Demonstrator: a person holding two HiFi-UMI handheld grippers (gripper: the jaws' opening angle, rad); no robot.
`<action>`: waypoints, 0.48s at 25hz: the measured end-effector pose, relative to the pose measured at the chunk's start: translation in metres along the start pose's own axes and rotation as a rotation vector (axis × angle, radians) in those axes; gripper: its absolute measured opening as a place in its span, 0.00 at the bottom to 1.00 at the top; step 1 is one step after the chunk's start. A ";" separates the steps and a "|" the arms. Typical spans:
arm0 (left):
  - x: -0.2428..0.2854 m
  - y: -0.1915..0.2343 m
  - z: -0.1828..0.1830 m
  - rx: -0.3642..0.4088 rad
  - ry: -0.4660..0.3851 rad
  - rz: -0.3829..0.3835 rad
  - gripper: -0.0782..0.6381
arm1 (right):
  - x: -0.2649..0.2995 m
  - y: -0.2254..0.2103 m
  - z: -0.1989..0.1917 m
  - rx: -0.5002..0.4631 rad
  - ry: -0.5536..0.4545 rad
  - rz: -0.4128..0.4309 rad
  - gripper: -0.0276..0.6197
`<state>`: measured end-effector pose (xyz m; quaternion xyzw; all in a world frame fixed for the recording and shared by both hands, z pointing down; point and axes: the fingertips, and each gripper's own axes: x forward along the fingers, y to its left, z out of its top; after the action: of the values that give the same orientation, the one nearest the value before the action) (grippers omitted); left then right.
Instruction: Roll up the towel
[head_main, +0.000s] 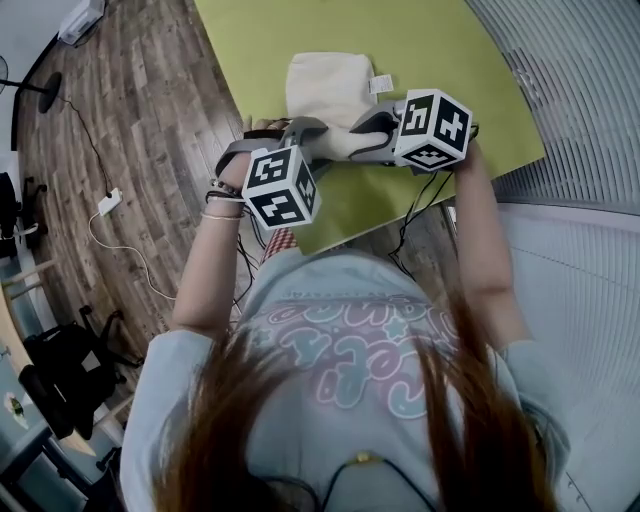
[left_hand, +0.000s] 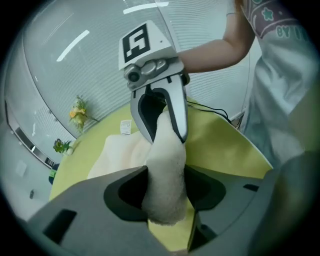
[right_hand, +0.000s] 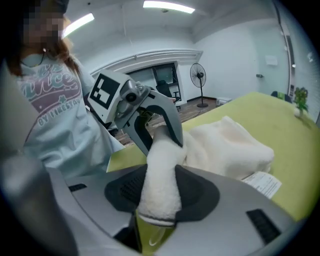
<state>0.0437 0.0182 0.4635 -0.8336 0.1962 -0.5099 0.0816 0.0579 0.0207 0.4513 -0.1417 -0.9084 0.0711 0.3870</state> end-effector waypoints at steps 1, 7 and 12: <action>0.001 0.000 0.000 -0.019 -0.004 -0.022 0.40 | -0.001 0.001 0.001 -0.028 -0.006 -0.035 0.30; 0.006 0.000 -0.003 -0.079 0.022 -0.159 0.36 | -0.018 0.003 0.012 -0.257 -0.034 -0.345 0.39; 0.008 0.005 -0.004 -0.191 0.009 -0.307 0.35 | -0.034 0.005 0.032 -0.469 -0.045 -0.607 0.44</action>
<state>0.0417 0.0109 0.4702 -0.8555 0.1144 -0.4991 -0.0777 0.0583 0.0142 0.4042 0.0506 -0.9089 -0.2533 0.3273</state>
